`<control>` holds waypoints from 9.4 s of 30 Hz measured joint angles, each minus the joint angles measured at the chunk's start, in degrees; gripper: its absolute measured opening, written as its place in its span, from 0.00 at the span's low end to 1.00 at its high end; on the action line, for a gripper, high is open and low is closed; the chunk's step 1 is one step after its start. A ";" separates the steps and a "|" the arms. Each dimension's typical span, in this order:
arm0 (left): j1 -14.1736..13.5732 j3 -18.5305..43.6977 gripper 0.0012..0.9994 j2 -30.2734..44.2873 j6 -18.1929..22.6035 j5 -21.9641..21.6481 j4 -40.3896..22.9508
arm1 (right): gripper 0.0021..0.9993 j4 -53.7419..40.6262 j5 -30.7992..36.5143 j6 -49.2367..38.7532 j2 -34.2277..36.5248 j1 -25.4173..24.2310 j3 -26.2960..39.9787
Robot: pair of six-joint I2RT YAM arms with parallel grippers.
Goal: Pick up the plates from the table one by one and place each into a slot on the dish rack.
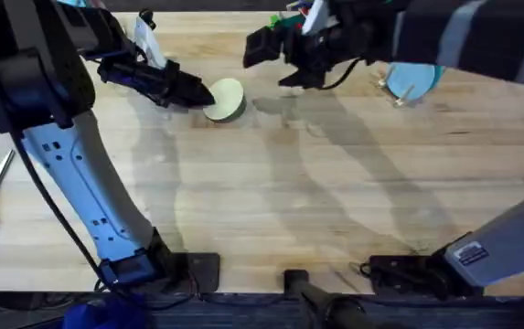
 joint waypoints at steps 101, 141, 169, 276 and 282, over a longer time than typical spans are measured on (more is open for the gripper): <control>-0.87 -1.27 0.04 -41.25 3.00 -17.46 -14.43 | 0.03 8.07 -9.44 -11.18 -0.18 4.03 -0.98; -0.87 -1.31 0.99 -71.26 -3.88 -30.53 -21.79 | 0.03 -22.35 27.43 -53.53 -39.40 -1.39 -0.98; -0.87 -1.31 0.99 -71.27 -3.89 -30.53 -26.84 | 0.03 -27.19 27.50 -61.80 -39.40 -13.05 0.04; -0.87 -1.31 0.99 -71.27 -3.89 -30.53 -26.84 | 0.03 -17.38 5.33 -71.43 -19.63 -47.29 1.01; -0.87 -1.31 0.99 -71.27 -3.89 -30.53 -26.84 | 0.03 -17.40 5.33 -71.44 -17.30 -47.29 1.01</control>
